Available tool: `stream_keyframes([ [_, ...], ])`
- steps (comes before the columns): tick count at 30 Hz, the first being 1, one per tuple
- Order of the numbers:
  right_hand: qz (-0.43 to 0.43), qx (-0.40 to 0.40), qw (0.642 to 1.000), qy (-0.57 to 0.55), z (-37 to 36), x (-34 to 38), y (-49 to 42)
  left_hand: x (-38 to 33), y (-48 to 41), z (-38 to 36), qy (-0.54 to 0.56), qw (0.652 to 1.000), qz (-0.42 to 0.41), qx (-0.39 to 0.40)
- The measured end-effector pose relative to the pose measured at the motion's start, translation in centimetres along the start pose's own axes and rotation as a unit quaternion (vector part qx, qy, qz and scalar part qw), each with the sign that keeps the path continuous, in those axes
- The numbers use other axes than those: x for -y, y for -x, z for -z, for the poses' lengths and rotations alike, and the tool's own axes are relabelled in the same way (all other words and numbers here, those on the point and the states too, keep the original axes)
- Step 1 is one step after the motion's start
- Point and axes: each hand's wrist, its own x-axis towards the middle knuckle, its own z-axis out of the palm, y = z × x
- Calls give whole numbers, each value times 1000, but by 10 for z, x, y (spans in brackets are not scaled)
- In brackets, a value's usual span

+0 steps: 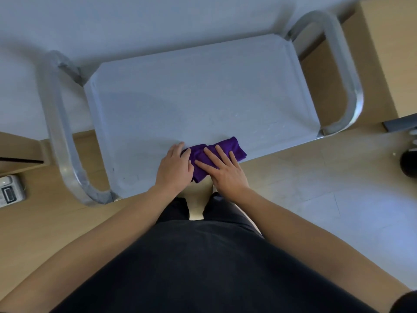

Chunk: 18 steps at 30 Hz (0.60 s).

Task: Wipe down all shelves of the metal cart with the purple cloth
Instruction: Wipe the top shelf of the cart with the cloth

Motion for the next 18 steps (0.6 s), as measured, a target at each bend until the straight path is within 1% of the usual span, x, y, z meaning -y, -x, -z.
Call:
stream_keyframes([
  [6, -40, 11, 999, -6, 13, -69, 10, -50, -18, -17, -17, 999, -21, 19],
  [9, -85, 8, 996, -20, 19, -114, 16, -72, -24, -26, -49, 999, 3, 17],
  [12, -128, 1, 991, -27, 27, -164, 24, -91, -27, -35, -58, 998, 36, 9],
  [16, -187, -3, 981, -47, 35, -228, 32, -115, -30, -48, -84, 995, 40, 25],
  [18, -221, -5, 973, -61, 37, -247, 34, -123, -30, -52, -93, 994, 54, 26],
])
